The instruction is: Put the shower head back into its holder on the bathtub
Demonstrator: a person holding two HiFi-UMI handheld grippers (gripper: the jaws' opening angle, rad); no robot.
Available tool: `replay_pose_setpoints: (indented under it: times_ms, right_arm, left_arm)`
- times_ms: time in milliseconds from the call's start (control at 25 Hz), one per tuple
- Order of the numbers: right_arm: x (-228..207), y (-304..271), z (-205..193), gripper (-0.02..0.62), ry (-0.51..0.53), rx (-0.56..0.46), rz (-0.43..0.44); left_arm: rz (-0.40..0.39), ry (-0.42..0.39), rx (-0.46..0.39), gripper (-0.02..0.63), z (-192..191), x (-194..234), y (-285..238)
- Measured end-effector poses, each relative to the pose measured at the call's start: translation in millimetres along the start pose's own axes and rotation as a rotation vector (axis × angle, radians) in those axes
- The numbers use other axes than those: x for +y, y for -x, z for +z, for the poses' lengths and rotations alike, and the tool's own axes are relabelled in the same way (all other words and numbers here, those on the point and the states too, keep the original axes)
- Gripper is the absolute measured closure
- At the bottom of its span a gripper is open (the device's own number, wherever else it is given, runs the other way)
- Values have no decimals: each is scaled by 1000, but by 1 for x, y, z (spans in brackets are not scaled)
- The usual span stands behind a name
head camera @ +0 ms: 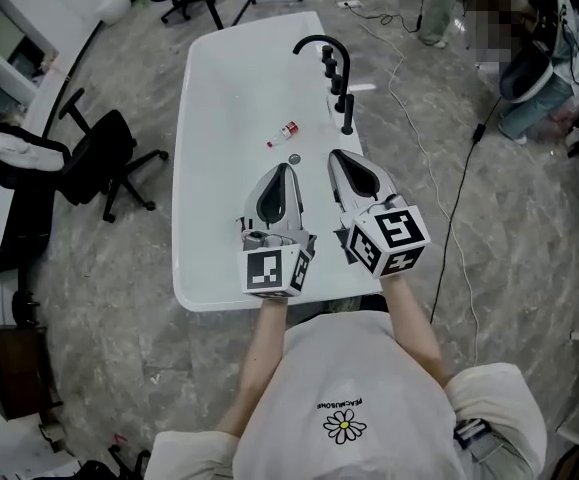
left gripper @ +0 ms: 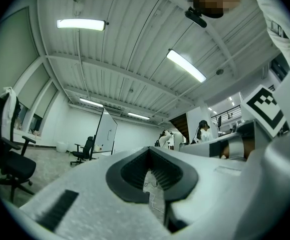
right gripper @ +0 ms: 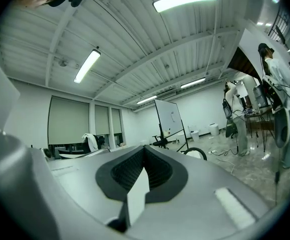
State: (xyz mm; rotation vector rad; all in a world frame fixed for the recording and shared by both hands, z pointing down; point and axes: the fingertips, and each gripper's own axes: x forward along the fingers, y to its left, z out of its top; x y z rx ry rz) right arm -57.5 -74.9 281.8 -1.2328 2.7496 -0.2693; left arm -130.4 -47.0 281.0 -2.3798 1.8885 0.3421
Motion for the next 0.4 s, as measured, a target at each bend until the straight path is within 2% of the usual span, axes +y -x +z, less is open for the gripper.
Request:
replay_pose_setpoints:
  times_ms: [400]
  right_arm:
    - [-8,10,9,592,-46,-25,19]
  left_arm:
    - [-6,-6,-13,609,9,-15,3]
